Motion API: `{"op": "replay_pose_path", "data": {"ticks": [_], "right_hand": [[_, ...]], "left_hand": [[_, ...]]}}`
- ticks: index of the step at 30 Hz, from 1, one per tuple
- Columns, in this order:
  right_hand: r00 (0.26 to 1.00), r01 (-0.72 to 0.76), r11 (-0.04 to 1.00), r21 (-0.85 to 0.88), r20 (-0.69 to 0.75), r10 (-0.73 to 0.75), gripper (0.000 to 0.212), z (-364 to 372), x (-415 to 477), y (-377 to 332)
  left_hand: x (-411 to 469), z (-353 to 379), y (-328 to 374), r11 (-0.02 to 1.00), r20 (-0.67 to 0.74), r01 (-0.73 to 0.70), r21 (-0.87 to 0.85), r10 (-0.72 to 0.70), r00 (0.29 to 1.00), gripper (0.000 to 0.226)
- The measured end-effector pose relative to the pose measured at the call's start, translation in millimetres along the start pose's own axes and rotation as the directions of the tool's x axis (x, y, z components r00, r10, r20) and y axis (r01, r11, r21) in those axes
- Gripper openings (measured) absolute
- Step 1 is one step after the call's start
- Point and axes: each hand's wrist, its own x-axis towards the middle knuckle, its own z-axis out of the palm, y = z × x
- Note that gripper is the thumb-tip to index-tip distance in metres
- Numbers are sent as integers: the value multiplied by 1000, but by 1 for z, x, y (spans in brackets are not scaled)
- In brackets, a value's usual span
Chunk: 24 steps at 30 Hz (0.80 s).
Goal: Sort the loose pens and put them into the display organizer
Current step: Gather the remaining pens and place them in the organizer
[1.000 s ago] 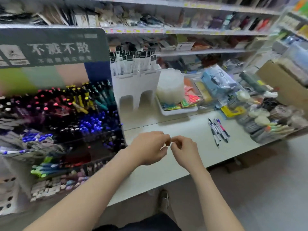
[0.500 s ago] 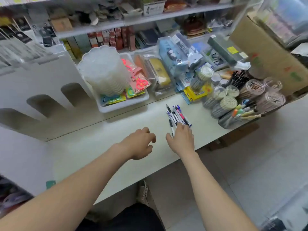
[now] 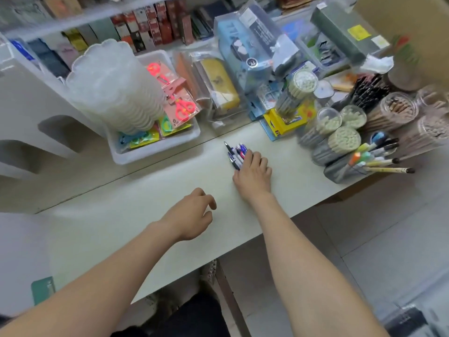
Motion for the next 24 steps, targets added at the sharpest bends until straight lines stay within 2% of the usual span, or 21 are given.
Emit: {"op": "replay_pose_path", "data": {"ticks": [3, 6, 11, 13, 15, 18, 19, 20, 21, 22, 23, 24], "right_hand": [[999, 49, 998, 50, 18, -50, 49, 3, 2, -16], [995, 82, 996, 14, 48, -83, 41, 5, -4, -29], [983, 28, 1000, -13, 183, -26, 16, 13, -28, -48], [975, 28, 999, -29, 222, -21, 13, 11, -35, -50], [964, 29, 1000, -9, 263, -25, 12, 7, -37, -45], [965, 37, 999, -36, 260, -26, 22, -3, -40, -45], [967, 61, 991, -115, 251, -30, 26, -8, -49, -47], [978, 114, 988, -101, 184, -94, 29, -12, -53, -50], [968, 179, 983, 43, 171, -184, 29, -16, -55, -53], [922, 187, 946, 267, 285, -262, 29, -29, -62, -59], [871, 168, 870, 465, 343, -351, 26, -41, -69, -67], [839, 158, 795, 586, 345, -421, 23, -54, -79, -75]], "left_hand": [[2, 0, 0, 997, -46, 9, -73, -12, 999, 28], [-1, -1, 0, 988, -108, 25, -149, -42, 993, 26], [-12, 1, -7, 912, -172, 147, -384, -227, 959, 24], [-16, 2, -13, 836, -164, 198, -512, -322, 932, 23], [-22, 1, -17, 704, -121, 229, -673, -410, 904, 23], [-31, -5, -21, 530, -56, 233, -815, -472, 880, 24], [-33, -7, -22, 484, -49, 221, -846, -486, 873, 24], [-35, -10, -23, 439, -54, 200, -876, -501, 864, 23], [-36, -13, -24, 385, -68, 163, -908, -520, 851, 22], [-39, -18, -23, 322, -83, 115, -940, -542, 837, 26], [-41, -24, -23, 253, -101, 55, -966, -563, 820, 33], [-44, -31, -23, 187, -123, -16, -982, -579, 806, 39]]}}
